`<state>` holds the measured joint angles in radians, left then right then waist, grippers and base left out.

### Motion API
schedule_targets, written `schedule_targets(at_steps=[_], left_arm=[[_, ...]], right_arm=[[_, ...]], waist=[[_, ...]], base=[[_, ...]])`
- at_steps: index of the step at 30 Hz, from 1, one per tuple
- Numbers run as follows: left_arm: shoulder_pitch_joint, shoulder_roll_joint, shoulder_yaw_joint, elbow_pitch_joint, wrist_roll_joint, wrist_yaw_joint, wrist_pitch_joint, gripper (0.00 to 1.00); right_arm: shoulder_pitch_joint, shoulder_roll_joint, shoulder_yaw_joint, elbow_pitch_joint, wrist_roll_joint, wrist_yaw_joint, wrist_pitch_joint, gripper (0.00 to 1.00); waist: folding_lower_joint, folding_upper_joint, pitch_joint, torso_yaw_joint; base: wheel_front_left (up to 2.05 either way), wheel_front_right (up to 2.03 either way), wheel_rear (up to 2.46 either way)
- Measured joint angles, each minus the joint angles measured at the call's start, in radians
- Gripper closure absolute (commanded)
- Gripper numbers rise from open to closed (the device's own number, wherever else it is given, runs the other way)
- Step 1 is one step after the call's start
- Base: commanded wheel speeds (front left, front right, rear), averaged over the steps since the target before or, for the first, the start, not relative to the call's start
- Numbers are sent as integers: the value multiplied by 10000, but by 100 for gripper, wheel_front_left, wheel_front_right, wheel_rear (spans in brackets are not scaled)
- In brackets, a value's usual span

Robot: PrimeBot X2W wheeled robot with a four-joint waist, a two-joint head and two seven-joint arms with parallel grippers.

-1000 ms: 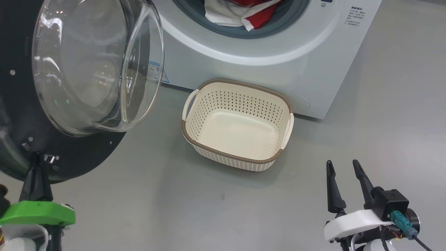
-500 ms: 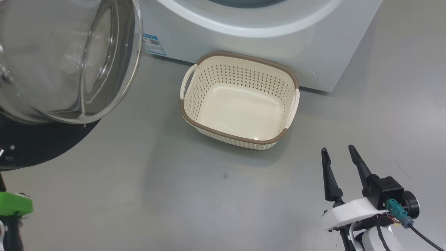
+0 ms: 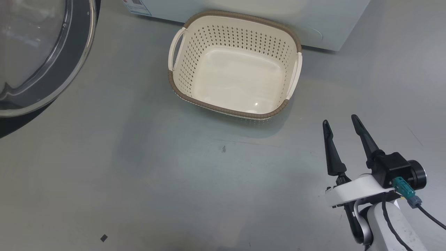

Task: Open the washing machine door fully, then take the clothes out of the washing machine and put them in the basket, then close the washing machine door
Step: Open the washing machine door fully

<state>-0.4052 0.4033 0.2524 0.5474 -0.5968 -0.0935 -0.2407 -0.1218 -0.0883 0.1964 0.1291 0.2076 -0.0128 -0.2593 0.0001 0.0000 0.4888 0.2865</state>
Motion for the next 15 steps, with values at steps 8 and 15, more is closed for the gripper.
schedule_targets(at_steps=[8,15], left_arm=[[-543,127,-144,648,27,-96,-82,100],[-568,117,-487,1022,309,-174,-102,100]], right_arm=[[-157,-33,-8,44,0,-2,-2,0],[-217,13,-46,138,10,4,0,0]], waist=[[0,0,82,-47],[0,0,-233,-121]], base=[[0,0,0],[0,0,0]])
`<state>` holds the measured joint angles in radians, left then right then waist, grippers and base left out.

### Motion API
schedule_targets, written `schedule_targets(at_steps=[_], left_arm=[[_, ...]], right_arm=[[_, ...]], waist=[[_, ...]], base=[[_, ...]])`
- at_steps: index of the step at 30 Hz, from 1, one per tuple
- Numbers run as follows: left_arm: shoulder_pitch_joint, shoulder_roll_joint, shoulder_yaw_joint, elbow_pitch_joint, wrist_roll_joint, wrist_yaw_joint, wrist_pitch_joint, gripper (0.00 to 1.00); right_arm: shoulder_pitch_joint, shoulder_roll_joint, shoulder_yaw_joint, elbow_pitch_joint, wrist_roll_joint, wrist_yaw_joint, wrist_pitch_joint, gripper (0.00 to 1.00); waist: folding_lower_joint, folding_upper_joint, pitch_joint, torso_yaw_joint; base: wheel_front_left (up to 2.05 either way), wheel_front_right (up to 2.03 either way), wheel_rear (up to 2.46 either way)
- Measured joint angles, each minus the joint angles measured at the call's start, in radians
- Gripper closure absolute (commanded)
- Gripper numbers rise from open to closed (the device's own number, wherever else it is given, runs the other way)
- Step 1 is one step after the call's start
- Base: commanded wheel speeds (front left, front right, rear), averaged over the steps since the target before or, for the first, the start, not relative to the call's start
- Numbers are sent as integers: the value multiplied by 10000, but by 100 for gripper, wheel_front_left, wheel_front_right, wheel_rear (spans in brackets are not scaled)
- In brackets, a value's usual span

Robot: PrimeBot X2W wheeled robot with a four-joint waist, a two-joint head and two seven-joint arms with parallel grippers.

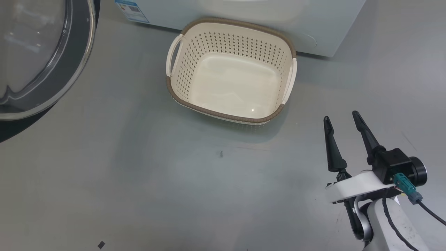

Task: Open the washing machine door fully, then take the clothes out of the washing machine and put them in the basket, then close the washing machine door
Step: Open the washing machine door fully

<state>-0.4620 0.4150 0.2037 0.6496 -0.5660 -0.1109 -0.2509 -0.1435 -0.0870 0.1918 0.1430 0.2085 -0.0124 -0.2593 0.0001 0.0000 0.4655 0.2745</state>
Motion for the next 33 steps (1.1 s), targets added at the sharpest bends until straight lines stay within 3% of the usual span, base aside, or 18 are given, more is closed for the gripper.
schedule_targets(at_steps=[12,21,33], left_arm=[[128,-485,-800,-311,794,-90,-12,100],[1123,-1181,-1221,-1095,1118,-96,-10,100],[2571,-1912,-1935,-2441,1312,-100,-10,100]], right_arm=[[-123,167,-44,48,119,217,0,0],[165,263,-150,71,481,424,0,0],[849,339,-399,-136,859,424,-2,0]], waist=[[-1,0,-1126,-170],[-1,0,-2292,-447],[-1,0,-3642,-1189]], base=[[0,0,0],[0,0,0],[0,0,0]])
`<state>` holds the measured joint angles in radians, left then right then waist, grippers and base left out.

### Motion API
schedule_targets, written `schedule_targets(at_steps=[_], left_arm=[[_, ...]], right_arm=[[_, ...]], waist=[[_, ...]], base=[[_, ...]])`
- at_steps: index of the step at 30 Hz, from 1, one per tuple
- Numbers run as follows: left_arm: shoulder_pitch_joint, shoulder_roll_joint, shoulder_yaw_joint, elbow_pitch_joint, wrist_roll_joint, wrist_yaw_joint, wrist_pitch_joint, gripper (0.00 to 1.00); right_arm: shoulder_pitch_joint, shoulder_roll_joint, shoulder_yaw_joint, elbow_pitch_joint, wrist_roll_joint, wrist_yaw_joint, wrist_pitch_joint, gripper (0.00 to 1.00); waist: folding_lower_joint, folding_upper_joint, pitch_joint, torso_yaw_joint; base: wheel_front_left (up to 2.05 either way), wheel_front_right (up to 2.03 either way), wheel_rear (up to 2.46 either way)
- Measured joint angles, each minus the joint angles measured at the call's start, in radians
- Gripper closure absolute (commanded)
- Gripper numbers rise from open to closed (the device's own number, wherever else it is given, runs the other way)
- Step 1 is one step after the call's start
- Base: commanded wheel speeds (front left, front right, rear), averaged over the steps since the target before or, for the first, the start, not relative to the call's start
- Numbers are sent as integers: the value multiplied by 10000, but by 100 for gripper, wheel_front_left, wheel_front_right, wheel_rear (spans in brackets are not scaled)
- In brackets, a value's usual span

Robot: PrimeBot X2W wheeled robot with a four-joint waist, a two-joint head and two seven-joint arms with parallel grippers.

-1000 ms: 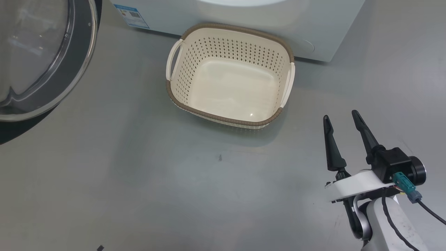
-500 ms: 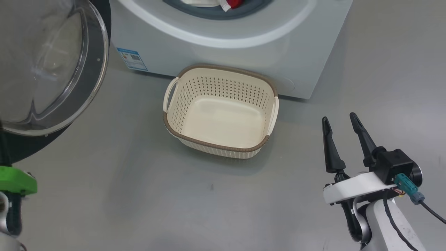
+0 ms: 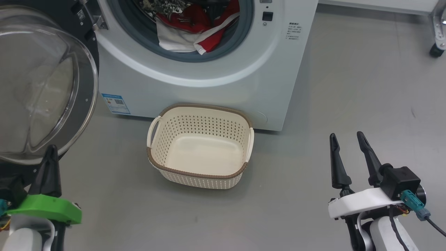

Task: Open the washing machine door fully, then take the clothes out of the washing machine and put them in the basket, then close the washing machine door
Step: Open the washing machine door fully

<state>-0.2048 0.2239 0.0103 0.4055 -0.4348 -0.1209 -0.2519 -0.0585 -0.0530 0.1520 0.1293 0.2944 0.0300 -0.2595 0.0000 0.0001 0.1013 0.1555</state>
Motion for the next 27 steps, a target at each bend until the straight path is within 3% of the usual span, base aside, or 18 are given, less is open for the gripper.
schedule_targets(at_steps=[9,17,18,19,20,21,27], left_arm=[[795,-598,-255,-740,2,-4,-2,100],[1694,-782,-823,-1459,242,-4,0,100],[1803,-800,-826,-1522,240,-4,0,91],[1912,-832,-803,-1580,236,-4,-2,60],[2014,-867,-779,-1622,234,-4,0,6],[2104,-880,-782,-1682,221,-4,-2,0],[2492,-986,-813,-1931,209,-4,-2,0]], right_arm=[[272,42,-38,-351,33,33,2,0],[591,69,-368,-571,44,-67,0,0],[651,77,-399,-573,44,-75,0,0],[707,77,-410,-577,44,-75,0,0],[748,79,-414,-585,44,-75,0,0],[784,79,-418,-598,44,-75,0,0],[941,96,-543,-759,44,-75,0,0]], waist=[[0,0,-497,-643],[0,0,-921,-1159],[0,0,-964,-1209],[0,0,-1003,-1258],[0,0,-1043,-1309],[0,0,-1077,-1355],[0,0,-1235,-1582]], base=[[0,0,0],[0,0,0],[0,0,0],[0,0,0],[0,0,0],[0,0,0],[0,0,0]])
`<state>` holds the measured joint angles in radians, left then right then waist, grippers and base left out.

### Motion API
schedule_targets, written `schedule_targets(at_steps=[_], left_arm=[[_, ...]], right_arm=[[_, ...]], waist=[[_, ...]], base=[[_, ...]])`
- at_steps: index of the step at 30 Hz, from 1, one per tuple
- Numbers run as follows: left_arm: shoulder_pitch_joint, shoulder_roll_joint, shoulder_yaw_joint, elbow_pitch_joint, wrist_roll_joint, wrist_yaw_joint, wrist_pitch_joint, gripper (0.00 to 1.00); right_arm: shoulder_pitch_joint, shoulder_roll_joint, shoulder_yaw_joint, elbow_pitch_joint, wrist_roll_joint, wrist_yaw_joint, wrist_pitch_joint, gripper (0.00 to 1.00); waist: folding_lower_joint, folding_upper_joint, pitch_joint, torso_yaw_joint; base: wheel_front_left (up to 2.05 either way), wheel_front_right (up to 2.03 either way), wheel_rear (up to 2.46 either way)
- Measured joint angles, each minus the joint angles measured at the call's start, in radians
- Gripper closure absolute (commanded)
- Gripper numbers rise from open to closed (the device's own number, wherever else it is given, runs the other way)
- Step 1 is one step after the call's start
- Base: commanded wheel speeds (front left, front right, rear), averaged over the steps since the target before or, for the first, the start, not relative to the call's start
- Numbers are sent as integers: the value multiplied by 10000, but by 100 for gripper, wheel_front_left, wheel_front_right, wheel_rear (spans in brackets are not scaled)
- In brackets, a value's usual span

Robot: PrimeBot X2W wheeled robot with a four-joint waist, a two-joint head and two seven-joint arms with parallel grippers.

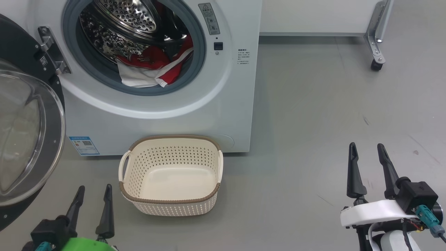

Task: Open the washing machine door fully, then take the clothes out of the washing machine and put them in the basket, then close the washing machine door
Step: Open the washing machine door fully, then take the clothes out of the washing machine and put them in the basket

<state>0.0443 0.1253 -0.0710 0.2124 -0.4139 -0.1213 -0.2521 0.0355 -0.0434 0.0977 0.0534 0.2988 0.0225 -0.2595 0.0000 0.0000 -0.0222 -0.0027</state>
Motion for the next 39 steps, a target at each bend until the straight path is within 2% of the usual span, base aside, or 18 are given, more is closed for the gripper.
schedule_targets(at_steps=[4,39], left_arm=[[132,-253,-140,-109,-416,0,2,0],[391,-25,-265,-874,-479,-2,2,0]], right_arm=[[73,0,-40,-90,0,0,0,0],[305,27,123,-228,88,-75,0,0]], waist=[[0,0,-9,-49],[0,0,219,-132]], base=[[0,0,0],[0,0,0]])
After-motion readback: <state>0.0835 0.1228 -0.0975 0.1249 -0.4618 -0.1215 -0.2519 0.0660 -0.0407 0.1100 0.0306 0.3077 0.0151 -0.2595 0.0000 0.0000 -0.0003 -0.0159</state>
